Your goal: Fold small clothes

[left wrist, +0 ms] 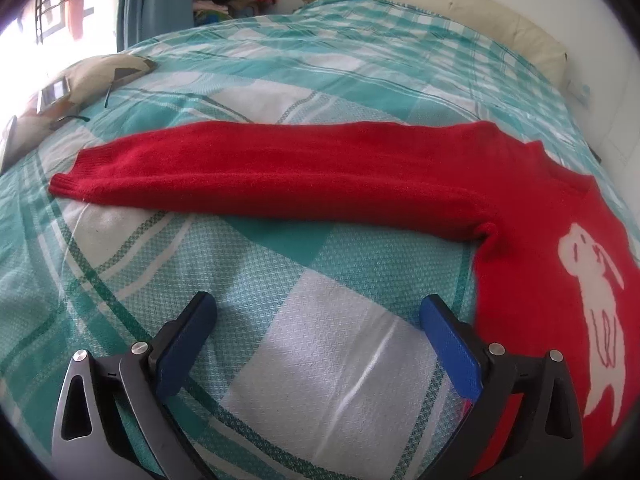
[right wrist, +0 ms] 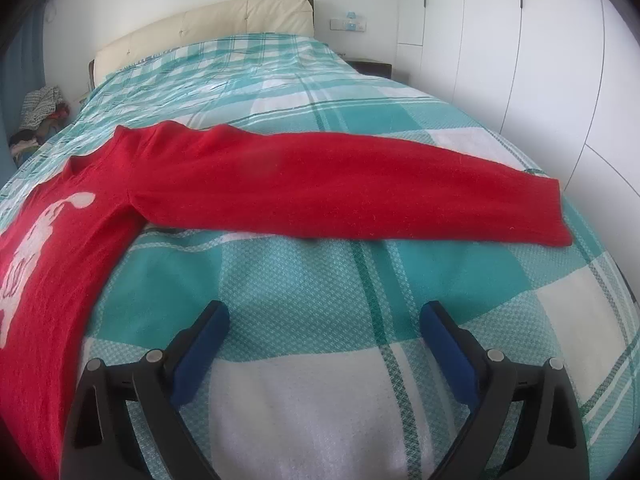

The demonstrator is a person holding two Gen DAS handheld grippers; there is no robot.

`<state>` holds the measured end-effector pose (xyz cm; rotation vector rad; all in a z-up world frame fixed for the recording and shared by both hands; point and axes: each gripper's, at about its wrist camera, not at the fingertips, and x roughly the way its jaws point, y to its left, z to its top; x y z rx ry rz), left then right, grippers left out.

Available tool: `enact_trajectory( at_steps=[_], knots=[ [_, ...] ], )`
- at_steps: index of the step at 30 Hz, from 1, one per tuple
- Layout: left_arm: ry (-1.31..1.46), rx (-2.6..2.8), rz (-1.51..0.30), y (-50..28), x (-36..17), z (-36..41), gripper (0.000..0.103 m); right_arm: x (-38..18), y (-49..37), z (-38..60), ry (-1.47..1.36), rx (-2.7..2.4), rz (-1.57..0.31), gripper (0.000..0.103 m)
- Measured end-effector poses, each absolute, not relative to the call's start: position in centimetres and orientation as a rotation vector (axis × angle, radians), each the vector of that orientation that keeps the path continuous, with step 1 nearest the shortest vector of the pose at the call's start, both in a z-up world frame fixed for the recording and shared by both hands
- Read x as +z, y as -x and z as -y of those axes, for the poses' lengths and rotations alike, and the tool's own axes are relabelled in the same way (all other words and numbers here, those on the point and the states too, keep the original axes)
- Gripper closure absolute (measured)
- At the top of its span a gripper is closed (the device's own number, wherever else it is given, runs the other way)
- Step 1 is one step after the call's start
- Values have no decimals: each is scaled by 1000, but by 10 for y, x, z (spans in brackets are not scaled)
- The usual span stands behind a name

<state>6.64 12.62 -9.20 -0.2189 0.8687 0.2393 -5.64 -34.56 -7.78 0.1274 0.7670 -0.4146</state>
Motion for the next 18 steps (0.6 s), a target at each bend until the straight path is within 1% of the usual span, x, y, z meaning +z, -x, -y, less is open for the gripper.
enact_trajectory(
  at_steps=[6,18],
  knots=[
    [197,248,-885,-68,-94,-123,1,-78,55,349,-143,-405,-775,1],
    [178,260,-890,-69,-95,-122,0,-79,57,349,-150,-400,-774,1]
  ],
)
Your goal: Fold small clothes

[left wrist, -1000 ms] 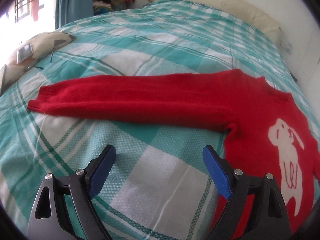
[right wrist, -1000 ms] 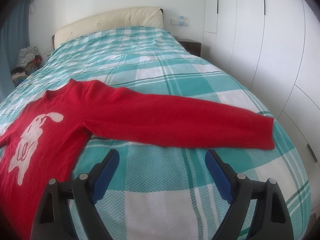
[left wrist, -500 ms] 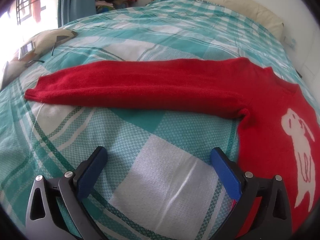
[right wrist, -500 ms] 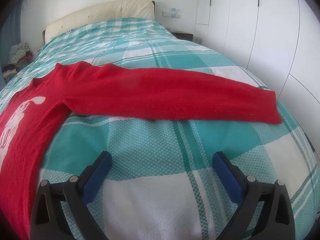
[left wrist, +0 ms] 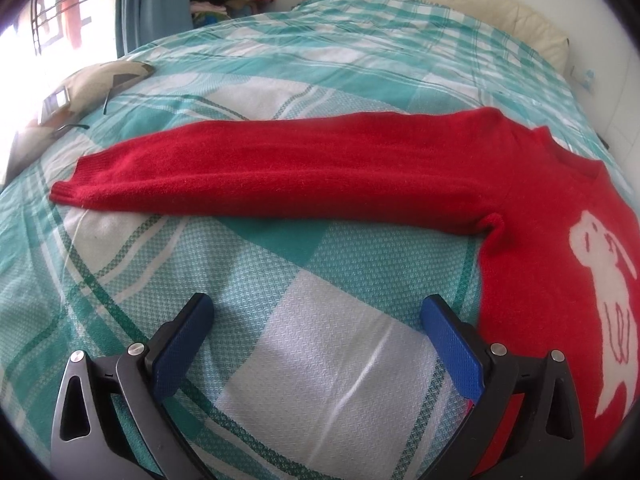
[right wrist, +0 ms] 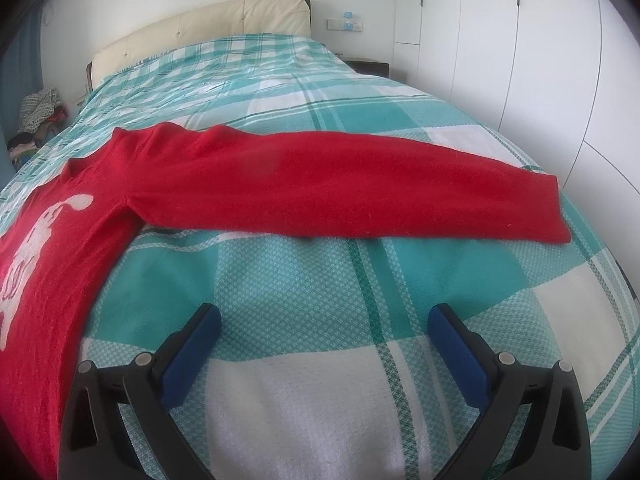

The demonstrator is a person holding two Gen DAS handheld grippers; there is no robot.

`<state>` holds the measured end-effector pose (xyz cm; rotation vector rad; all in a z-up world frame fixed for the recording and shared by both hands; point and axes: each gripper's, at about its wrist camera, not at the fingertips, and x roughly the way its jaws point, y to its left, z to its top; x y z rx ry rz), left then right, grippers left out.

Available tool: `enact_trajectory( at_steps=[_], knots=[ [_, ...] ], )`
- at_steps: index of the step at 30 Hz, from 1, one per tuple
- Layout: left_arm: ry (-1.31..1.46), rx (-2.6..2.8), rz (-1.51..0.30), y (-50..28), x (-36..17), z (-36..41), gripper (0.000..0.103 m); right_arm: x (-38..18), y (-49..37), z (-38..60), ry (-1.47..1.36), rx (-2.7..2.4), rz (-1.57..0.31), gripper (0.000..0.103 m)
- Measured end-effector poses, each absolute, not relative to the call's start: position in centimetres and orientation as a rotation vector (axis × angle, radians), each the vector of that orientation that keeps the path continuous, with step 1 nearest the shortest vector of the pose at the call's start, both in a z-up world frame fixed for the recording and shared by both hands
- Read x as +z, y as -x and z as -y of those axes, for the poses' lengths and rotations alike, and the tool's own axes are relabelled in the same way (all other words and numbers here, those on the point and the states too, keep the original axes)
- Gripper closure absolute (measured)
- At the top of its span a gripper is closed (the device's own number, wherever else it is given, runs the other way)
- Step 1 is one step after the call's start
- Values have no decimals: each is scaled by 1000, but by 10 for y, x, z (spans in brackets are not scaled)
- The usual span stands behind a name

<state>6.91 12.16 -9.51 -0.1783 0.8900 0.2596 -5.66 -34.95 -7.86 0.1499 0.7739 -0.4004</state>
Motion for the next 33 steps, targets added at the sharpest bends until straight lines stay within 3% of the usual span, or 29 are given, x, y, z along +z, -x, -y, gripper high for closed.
enact_trajectory(
  at_steps=[33],
  knots=[
    [164,267,-899,-72,-97,-121,0,-78,56,350,-150,-400,-774,1]
  ],
)
